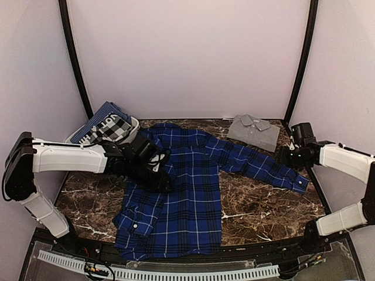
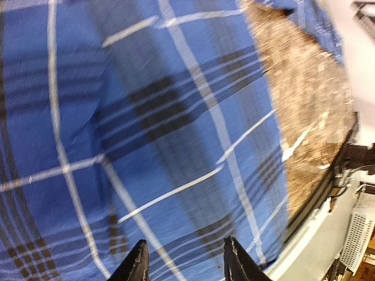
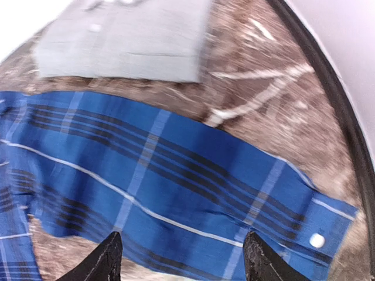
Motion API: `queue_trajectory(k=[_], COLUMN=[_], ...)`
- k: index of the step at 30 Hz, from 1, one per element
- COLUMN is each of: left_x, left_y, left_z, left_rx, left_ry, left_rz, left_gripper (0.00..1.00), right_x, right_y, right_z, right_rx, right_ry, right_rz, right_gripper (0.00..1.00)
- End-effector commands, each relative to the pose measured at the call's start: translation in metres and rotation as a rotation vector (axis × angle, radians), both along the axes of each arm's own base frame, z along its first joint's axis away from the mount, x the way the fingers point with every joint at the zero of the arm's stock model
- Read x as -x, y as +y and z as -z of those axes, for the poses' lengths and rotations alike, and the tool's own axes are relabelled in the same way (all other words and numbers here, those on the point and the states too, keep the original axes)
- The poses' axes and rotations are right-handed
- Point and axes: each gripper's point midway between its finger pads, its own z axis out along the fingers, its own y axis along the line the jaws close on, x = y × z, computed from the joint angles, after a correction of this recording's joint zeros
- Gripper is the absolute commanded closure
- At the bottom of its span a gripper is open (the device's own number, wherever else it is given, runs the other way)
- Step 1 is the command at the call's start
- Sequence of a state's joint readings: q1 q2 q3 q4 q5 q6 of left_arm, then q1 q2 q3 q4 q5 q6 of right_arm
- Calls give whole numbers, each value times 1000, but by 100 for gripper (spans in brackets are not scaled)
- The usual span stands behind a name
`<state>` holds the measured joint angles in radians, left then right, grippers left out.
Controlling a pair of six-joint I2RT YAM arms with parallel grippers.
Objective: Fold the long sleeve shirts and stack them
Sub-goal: Move the 1/3-folded shirt to the center of the board, then pick up the sleeve from the corner of the board.
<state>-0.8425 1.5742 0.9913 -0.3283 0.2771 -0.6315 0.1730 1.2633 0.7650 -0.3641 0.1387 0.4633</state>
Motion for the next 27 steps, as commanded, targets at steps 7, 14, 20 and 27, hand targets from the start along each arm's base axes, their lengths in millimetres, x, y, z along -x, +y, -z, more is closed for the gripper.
queue_trajectory(k=[7,14,20,27], left_x=[-21,-30,-33,-36], left_y=[-36,-43,-44,-44], left_z=[-41,-53,-56,-61], left_rx=[134,181,207,221], left_ry=[-85,-112,-107,-110], left_rz=[68,60,58,62], left_gripper=[58,58,58,58], right_x=[40,50,51,45], right_y=[-83,-106,-108,-107], right_z=[34,79,104,111], right_rx=[-13,-67,-84,-84], right_ry=[94,195,258,289], right_rz=[300,393,408,386], right_gripper=[23,20,24,77])
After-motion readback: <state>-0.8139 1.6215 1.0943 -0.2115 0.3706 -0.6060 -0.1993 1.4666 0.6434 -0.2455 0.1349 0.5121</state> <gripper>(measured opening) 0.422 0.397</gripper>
